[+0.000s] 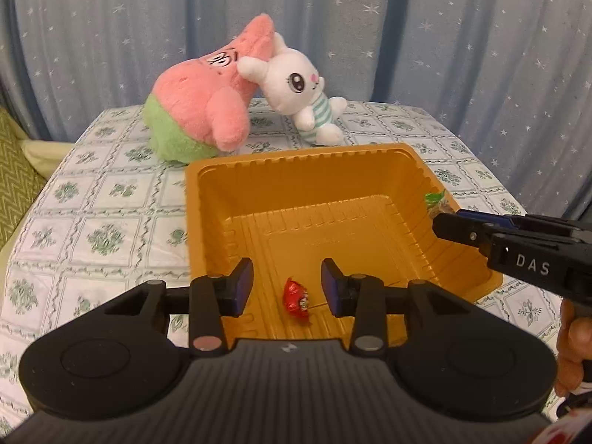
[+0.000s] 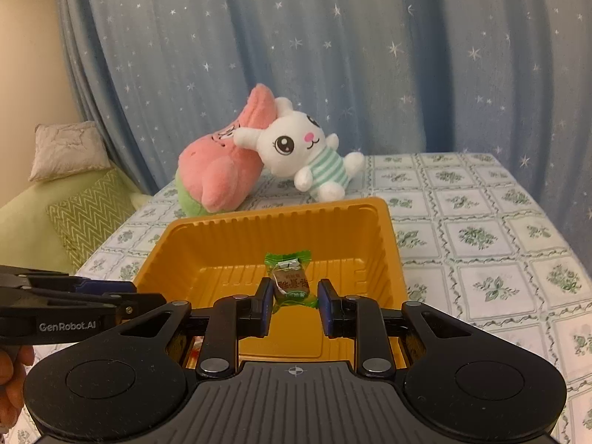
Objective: Organize snacks
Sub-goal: 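Carry both candies over the orange tray and open both tools to drop them, then move both open tools back toward the snack pile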
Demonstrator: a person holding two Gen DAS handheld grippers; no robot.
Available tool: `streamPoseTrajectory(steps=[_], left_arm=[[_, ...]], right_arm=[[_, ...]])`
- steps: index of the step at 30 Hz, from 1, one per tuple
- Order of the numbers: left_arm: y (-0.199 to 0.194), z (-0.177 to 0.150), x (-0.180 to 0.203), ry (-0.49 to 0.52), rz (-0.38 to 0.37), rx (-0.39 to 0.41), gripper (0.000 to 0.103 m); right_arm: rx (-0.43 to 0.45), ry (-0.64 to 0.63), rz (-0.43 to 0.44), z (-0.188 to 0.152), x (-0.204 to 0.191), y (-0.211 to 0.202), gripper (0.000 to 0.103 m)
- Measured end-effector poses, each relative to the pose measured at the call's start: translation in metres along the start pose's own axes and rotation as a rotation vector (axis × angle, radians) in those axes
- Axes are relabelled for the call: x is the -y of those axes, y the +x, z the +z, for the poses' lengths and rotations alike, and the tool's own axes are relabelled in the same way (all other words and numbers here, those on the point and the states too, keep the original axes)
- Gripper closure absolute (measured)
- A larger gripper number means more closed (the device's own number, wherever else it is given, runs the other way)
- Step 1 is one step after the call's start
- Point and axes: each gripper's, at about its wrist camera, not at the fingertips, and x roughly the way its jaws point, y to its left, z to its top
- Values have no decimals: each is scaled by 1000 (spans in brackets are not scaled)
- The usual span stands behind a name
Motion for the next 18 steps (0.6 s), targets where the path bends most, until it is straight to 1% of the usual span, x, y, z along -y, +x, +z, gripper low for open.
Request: streamPoseTrajectory(steps=[2, 3, 4, 5, 6, 7, 8, 10, 12, 18], left_arm=[[-5, -4, -4, -22, -1, 7, 58], [-8, -7, -6, -31, 0, 13, 50], [-12, -9, -7, -38, 2, 21, 47], [-16, -11, -8, -44, 4, 26, 47], [-20, -13, -9, -49, 8, 31, 46], [-23, -16, -10, -54, 10, 34, 44], [-27, -19, -11, -60, 9, 36, 43], [-36, -25, -12, -69, 16, 44, 37], [-43, -32, -11, -66, 20, 46, 35], [-69, -50, -7, -75, 26, 59, 34]], right_arm=[[2, 1, 9, -1, 1, 3, 77], [9, 11, 27, -1, 2, 4, 77], [10, 30, 56, -1, 5, 7, 76], [3, 52, 77, -1, 8, 9, 73], [7, 84, 81, -1, 11, 8, 58], [23, 107, 78, -1, 13, 6, 38], [42, 125, 72, 0, 15, 4, 34], [56, 141, 58, 3, 18, -1, 33], [73, 143, 35, 6, 19, -10, 33], [119, 113, -25, 6, 16, -45, 33]])
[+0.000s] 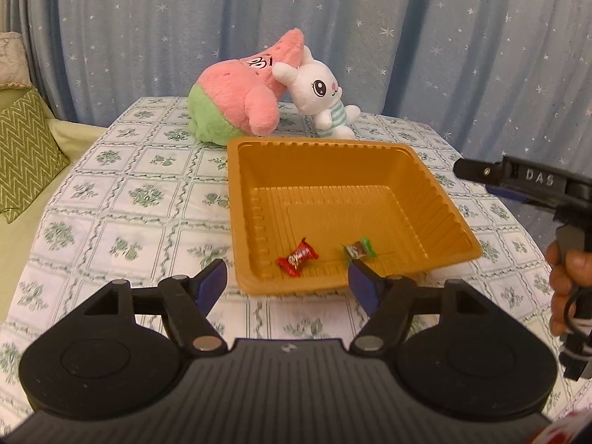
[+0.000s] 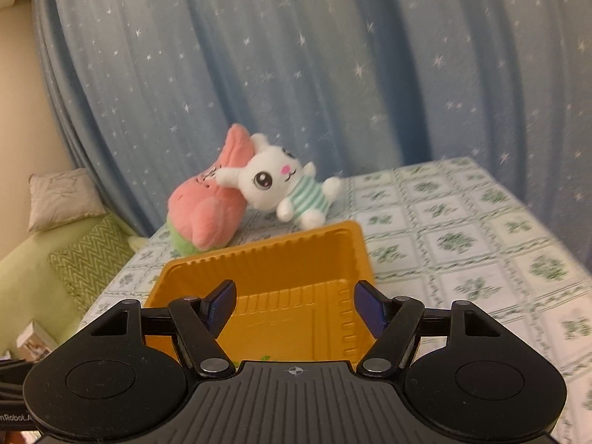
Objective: Organize snacks
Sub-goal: 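Move both open tools back toward the snack pile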
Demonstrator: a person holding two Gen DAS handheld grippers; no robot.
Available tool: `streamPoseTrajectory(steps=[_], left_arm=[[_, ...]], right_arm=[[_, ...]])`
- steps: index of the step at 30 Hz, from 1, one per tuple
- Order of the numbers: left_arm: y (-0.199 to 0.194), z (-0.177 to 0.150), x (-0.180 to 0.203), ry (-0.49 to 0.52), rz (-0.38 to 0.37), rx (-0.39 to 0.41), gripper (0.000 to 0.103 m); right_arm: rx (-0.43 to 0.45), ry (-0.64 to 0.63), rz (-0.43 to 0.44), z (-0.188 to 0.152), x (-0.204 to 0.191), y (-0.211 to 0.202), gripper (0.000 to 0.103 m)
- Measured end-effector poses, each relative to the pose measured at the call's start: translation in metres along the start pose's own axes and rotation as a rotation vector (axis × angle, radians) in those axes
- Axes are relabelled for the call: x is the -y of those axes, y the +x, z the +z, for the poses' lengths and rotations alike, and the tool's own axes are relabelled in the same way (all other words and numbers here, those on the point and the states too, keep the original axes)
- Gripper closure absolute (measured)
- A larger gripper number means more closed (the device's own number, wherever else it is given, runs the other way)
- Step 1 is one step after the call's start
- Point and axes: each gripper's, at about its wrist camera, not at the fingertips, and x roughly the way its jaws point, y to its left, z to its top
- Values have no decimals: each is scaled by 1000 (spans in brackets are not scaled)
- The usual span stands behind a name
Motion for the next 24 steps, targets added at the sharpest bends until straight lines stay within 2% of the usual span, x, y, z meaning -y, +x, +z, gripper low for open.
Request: streamPoseTrajectory(steps=[5, 10, 20, 24], left_arm=[[-30, -15, 9, 24, 0, 12, 31], [-62, -32, 16, 41, -19, 0, 31], [-126, -75, 19, -7, -23, -2, 31], [-145, -93, 24, 5, -19, 0, 31]], right_arm=[[33, -20, -35, -7, -13, -37, 33], [35, -75, -72, -29, -31, -78, 33], [-36, -47, -124, -92, -54, -160, 33], [-63, -34, -142, -115, -59, -187, 33]])
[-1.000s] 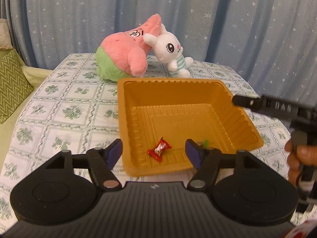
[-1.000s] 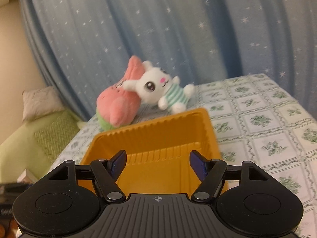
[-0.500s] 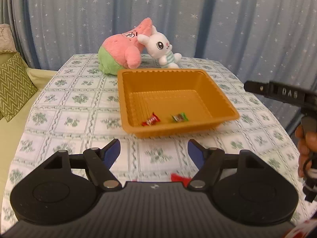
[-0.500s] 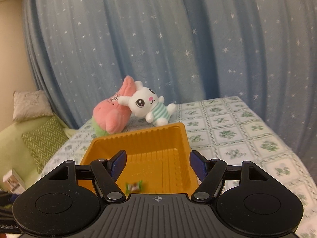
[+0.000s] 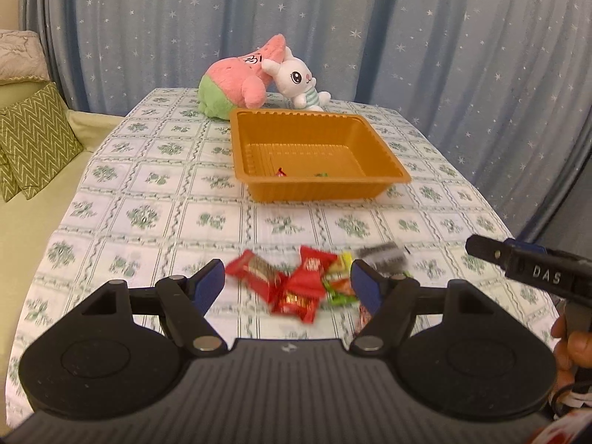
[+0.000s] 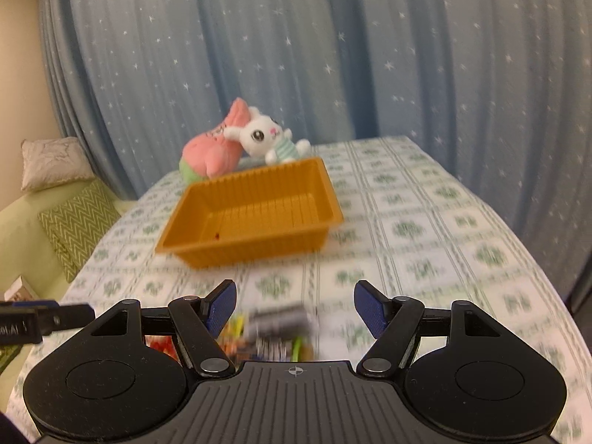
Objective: Organize snacks
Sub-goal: 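Move both open tools back toward the snack pile, then grasp a small red-and-gold candy with the right tool while the left tool grasps a red candy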
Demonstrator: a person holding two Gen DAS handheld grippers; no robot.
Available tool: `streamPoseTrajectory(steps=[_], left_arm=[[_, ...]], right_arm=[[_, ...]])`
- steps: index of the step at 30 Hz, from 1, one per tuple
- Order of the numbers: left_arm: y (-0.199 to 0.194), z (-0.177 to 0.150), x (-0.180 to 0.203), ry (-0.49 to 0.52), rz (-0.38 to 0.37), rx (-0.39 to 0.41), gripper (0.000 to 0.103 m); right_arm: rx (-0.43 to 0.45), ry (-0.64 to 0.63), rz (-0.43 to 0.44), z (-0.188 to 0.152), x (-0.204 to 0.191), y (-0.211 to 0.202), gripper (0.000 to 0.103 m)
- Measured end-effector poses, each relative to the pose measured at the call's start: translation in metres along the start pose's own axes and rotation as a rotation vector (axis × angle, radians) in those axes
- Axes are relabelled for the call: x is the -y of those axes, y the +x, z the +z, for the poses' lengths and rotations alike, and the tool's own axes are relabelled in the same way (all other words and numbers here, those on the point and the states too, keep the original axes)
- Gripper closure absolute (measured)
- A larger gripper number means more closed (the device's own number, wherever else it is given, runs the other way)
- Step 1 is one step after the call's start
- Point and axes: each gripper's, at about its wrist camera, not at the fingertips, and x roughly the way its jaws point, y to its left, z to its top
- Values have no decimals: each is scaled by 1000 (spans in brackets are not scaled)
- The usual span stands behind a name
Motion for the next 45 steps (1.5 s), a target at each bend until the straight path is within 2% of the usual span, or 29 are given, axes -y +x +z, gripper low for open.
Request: streamPoseTrajectory(steps=[6, 16, 21, 27, 32, 39, 45], left_arm=[[-22, -23, 5, 3, 1, -2, 31], [-57, -30, 15, 25, 1, 32, 27], [-56, -27, 16, 42, -2, 41, 26], [-43, -31, 16, 49, -14, 10, 26], [-30, -37, 14, 60, -12, -14, 26], [-3, -40, 1, 56, 23, -58, 26], [23, -33, -8, 47, 5, -78, 26]], right_arm=[[-30, 19, -18, -26, 0, -27, 33], [-19, 64, -15, -36, 2, -60, 33], [-14, 54, -13, -36, -2, -64, 33], [-17, 38, -33, -39, -4, -69, 33], [-44, 36, -41, -42, -5, -59, 33], [-109, 42, -9, -54, -14, -24, 33], [-143, 69, 11, -60, -21, 10, 33]])
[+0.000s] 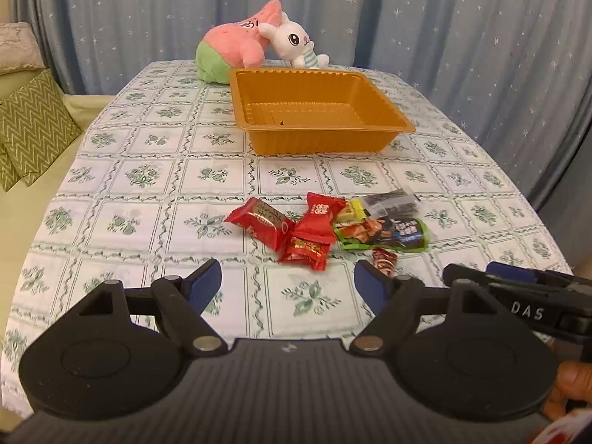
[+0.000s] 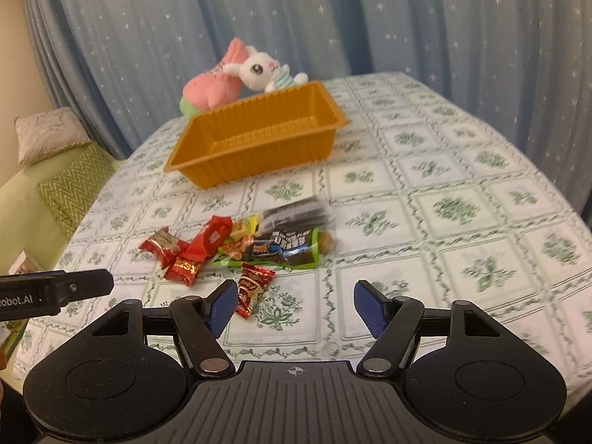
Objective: Organize snacks
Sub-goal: 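Grasp a small red-and-gold candy with the right tool while the left tool grasps a red candy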
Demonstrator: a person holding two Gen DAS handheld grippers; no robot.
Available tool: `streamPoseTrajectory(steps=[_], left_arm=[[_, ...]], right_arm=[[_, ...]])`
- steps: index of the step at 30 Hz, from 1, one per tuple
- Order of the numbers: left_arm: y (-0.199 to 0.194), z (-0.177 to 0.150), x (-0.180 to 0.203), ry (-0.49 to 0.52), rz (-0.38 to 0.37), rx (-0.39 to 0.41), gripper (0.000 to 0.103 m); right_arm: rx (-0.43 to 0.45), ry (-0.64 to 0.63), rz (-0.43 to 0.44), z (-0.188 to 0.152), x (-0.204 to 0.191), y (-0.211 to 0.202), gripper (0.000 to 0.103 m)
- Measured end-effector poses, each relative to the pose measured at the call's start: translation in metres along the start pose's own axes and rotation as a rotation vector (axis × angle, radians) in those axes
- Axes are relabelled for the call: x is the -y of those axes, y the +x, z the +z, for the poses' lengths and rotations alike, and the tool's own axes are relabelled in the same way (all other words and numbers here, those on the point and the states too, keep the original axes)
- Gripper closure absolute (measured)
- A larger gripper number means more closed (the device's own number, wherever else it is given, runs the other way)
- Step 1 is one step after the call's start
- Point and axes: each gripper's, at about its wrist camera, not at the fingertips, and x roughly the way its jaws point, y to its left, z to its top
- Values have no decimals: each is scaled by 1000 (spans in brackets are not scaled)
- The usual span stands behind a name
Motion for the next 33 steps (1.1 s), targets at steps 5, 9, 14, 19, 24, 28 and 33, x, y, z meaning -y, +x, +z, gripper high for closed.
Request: streamPoseTrajectory(steps=[5, 9, 14, 19, 24, 28, 33], left_arm=[[24, 2, -5, 25, -3, -20, 27], [39, 0, -8, 53, 18, -27, 27], [49, -5, -18, 26, 9, -31, 27], [52, -7, -23, 13, -13, -21, 31], [55, -9, -27, 0, -20, -18, 31], [57, -11, -31, -10, -7, -28, 31], [58, -11, -33, -19, -16, -34, 33]], right_arm=[[-20, -13, 20, -5, -7, 24, 35], [-38, -21, 33, -7, -14, 42, 44], [-47, -45, 48, -4, -25, 61, 53], [-77, -91, 18, -5, -36, 78, 65], [-75, -142, -16, -8, -42, 83, 79], [-79, -156, 20, -7, -44, 87, 80], [-95, -173, 57, -4, -49, 91, 80]])
